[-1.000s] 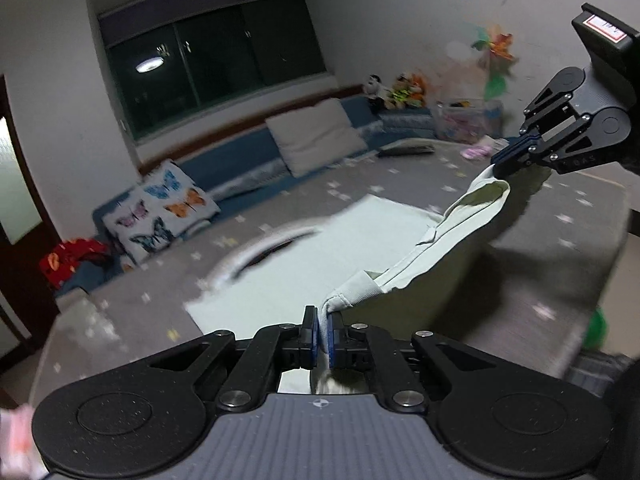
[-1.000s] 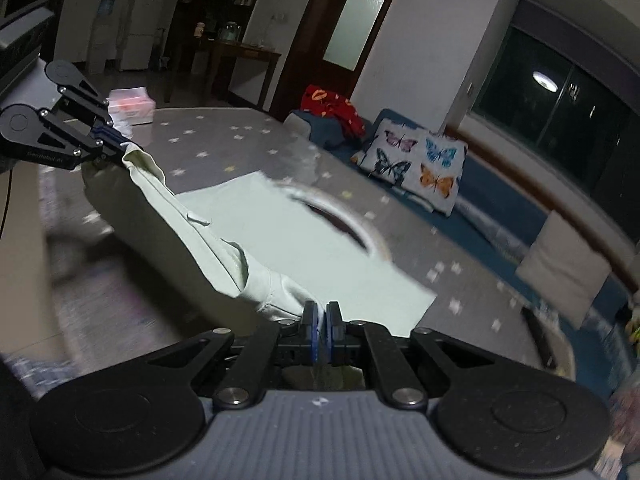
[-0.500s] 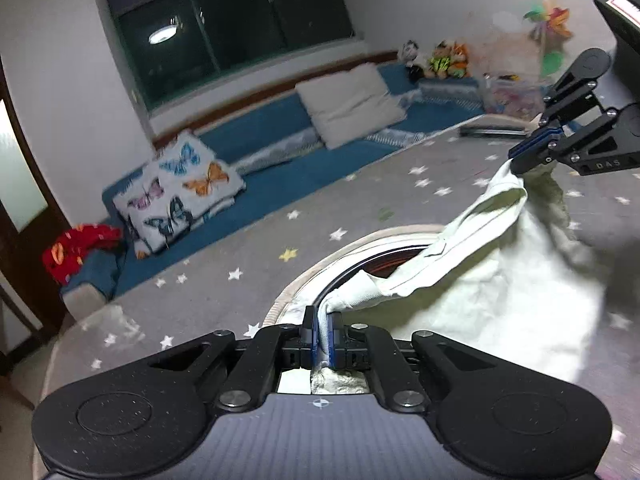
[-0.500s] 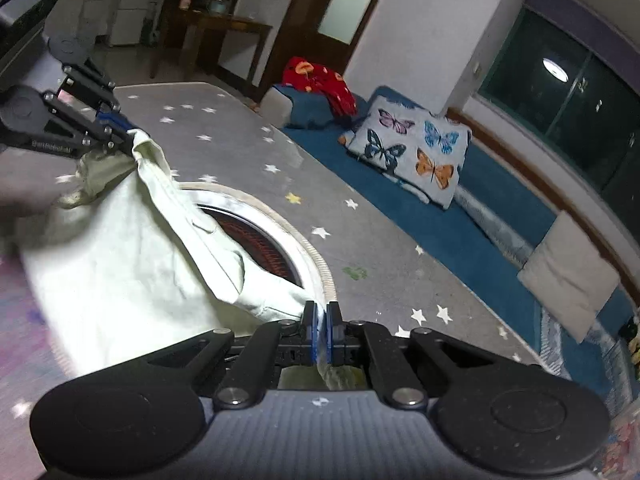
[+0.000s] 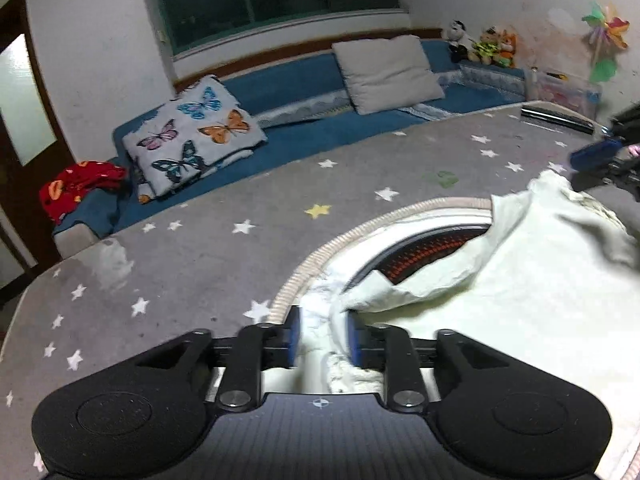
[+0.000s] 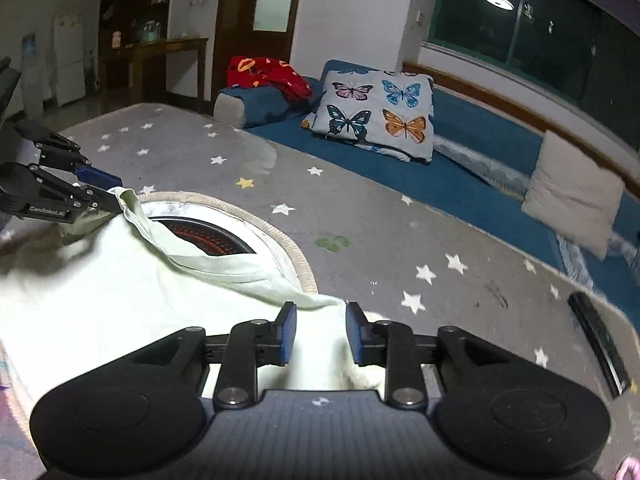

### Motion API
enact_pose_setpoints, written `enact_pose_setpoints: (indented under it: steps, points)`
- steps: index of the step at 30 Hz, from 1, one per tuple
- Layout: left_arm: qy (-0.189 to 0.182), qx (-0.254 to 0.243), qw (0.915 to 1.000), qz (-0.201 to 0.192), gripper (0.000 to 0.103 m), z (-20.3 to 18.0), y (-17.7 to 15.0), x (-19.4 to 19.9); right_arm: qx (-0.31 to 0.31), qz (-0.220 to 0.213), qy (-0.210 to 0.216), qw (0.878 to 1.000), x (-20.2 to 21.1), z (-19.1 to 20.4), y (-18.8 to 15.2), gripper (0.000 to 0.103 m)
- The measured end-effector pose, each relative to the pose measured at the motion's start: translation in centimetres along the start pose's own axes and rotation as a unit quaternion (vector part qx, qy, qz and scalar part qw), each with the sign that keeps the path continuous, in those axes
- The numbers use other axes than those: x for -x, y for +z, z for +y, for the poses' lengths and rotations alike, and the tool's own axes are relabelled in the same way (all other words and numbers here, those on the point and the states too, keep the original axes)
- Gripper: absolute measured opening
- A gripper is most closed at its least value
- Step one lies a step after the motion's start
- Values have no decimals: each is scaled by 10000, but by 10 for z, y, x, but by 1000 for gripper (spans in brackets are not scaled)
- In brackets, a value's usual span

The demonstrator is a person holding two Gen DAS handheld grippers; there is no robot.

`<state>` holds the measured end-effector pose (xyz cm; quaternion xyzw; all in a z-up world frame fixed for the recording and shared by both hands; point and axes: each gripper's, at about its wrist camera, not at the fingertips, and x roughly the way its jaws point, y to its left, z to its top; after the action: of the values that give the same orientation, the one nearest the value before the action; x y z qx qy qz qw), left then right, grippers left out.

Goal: Fold clothes
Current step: 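Fold the held hem up toward the collar with both grippers and release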

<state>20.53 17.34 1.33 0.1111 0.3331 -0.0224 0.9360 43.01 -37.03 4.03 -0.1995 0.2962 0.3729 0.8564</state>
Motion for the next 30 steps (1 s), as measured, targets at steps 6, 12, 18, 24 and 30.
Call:
enact_pose_setpoints:
  steps: [6, 12, 18, 24, 30]
  points:
    - [213, 191, 9994, -169, 58, 11, 4, 14, -231, 224, 319, 9990, -1, 4, -7, 27]
    - [227, 327, 9990, -224, 64, 16, 5, 23, -615, 476, 447, 9960, -31, 0, -7, 27]
    - [7, 398, 9991, -148, 48, 15, 0, 29, -952, 399, 355, 9940, -39, -5, -7, 37]
    - [-352, 308, 9989, 21, 24, 1, -7, 15, -859, 267, 559, 9944, -39, 7, 4, 40]
    - [-202, 260, 9987, 391, 18, 3, -19, -14, -843, 344, 577, 9942, -61, 14, 5, 43]
